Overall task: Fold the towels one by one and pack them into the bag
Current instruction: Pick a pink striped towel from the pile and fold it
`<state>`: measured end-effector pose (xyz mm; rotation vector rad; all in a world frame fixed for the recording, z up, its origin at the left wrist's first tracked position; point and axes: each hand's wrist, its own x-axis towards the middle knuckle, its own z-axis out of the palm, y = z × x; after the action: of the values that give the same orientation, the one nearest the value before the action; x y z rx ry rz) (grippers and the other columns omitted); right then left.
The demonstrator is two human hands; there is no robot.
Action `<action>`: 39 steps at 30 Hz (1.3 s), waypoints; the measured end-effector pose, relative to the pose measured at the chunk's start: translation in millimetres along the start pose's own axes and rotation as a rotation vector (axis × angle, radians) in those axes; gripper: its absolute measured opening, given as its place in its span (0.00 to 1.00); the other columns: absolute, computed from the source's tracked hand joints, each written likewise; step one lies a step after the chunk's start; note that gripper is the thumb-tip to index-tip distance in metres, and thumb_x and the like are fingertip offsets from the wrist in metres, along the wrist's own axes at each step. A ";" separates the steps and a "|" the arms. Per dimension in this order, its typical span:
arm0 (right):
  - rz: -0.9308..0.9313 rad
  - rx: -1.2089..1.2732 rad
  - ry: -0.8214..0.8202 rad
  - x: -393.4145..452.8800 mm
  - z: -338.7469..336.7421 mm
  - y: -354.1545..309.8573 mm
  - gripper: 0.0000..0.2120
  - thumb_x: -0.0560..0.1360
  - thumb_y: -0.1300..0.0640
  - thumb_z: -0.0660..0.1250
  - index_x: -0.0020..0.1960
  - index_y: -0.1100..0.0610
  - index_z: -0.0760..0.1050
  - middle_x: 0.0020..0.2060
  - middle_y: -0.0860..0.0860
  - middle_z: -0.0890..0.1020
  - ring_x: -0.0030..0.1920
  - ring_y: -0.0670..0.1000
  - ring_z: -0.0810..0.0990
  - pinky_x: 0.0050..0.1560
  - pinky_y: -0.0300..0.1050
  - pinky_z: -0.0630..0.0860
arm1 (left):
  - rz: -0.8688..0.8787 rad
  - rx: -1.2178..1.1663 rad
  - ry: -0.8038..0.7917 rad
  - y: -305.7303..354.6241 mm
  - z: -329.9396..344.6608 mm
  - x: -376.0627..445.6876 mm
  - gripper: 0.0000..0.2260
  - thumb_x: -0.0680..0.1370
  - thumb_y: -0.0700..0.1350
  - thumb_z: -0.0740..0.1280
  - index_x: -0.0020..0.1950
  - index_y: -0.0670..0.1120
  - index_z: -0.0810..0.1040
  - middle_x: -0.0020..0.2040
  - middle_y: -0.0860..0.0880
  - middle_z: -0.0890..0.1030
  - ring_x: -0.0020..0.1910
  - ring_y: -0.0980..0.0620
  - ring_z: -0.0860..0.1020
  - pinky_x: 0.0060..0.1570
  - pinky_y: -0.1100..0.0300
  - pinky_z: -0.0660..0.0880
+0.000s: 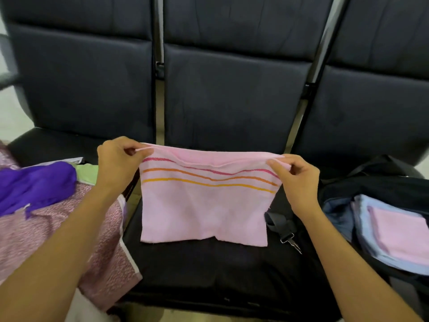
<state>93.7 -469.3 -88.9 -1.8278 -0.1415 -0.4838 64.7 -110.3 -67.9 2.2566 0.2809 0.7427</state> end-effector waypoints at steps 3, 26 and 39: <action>0.074 0.141 0.018 -3.9 -9.8 -14.5 0.02 0.74 0.61 0.73 0.47 0.58 0.84 0.45 0.53 0.85 0.46 0.51 0.85 0.46 0.42 0.82 | 0.000 -0.049 0.037 9.2 -13.6 -1.8 0.11 0.74 0.45 0.73 0.52 0.40 0.84 0.47 0.42 0.84 0.43 0.50 0.79 0.44 0.63 0.74; 0.282 0.494 0.067 3.6 -32.0 -31.4 0.12 0.69 0.55 0.73 0.51 0.58 0.84 0.47 0.49 0.86 0.49 0.48 0.85 0.47 0.40 0.81 | 0.069 -0.172 0.042 35.9 -15.2 -0.8 0.10 0.77 0.46 0.70 0.55 0.44 0.83 0.47 0.52 0.81 0.42 0.58 0.79 0.44 0.69 0.74; -0.289 -0.273 0.020 8.8 -36.2 -20.8 0.11 0.75 0.62 0.72 0.57 0.60 0.82 0.49 0.53 0.84 0.50 0.49 0.82 0.53 0.38 0.80 | 0.234 0.027 0.093 29.0 -21.8 8.1 0.12 0.78 0.40 0.68 0.61 0.40 0.78 0.51 0.42 0.80 0.46 0.49 0.77 0.51 0.61 0.74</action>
<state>85.5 -498.1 -58.5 -2.0796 -0.3428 -0.7538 57.9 -114.9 -31.6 2.3086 0.0709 0.9727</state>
